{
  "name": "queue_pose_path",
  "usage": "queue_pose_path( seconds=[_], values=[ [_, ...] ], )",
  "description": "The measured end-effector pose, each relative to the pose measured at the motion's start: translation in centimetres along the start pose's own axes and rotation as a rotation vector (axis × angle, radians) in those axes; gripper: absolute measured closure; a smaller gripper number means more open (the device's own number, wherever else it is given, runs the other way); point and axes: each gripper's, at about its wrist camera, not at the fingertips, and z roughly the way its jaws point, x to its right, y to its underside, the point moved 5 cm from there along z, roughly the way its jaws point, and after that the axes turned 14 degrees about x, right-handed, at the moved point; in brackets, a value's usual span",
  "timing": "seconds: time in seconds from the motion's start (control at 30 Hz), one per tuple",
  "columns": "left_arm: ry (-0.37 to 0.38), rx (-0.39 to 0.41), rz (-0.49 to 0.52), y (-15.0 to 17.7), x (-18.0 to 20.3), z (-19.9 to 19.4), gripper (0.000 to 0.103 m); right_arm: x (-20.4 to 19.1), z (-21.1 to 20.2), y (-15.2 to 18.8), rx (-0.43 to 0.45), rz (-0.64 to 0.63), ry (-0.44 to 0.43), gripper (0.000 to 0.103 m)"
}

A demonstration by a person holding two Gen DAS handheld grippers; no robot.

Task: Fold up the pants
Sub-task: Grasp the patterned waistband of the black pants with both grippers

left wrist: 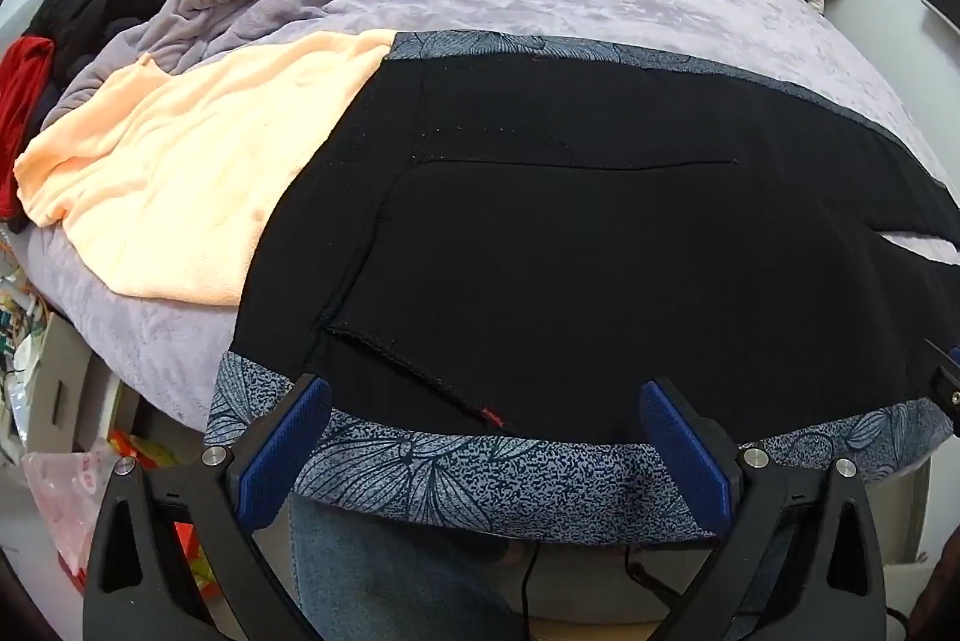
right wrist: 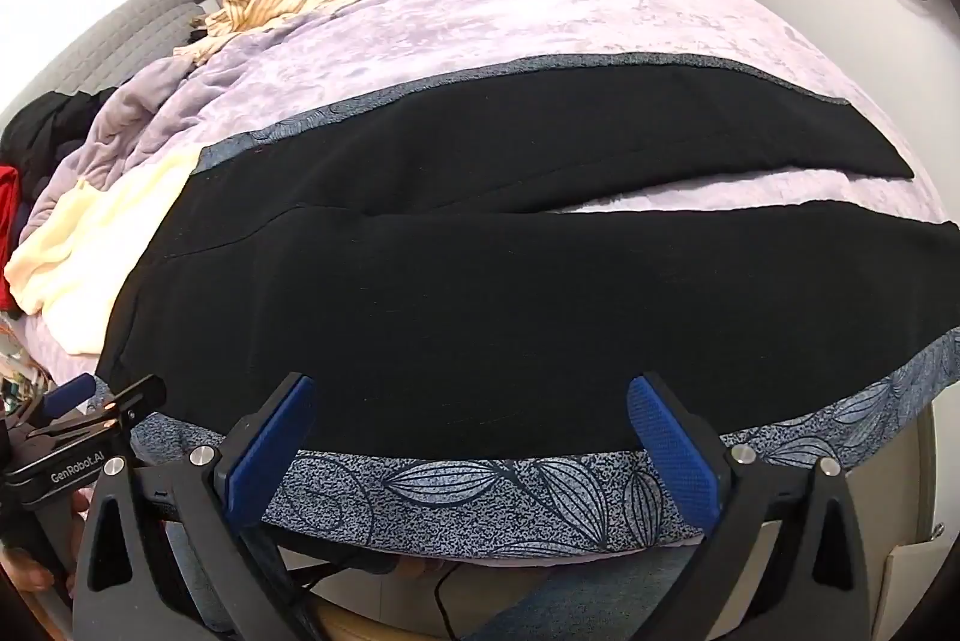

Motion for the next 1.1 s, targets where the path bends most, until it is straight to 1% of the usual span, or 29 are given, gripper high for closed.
queue_pose_path(
  seconds=[0.37,0.43,0.67,0.9,1.1],
  values=[
    [-0.020,-0.035,0.019,0.2,0.4,-0.1,0.000,0.5,1.6,0.6,-0.024,0.016,0.006,0.000],
    [-0.025,-0.043,0.016,-0.3,0.9,0.2,0.000,0.6,1.7,0.7,-0.027,0.019,0.008,0.000],
    [-0.027,-0.047,0.025,-0.5,1.4,0.2,0.000,1.0,2.2,1.0,-0.038,0.023,0.007,0.000],
    [-0.030,-0.046,0.029,-0.8,2.5,0.5,0.000,0.7,2.4,1.1,-0.044,0.019,0.016,0.000],
    [-0.028,-0.039,0.030,-0.7,2.3,0.4,0.000,0.3,2.4,1.3,-0.041,0.017,0.025,0.000]
  ],
)
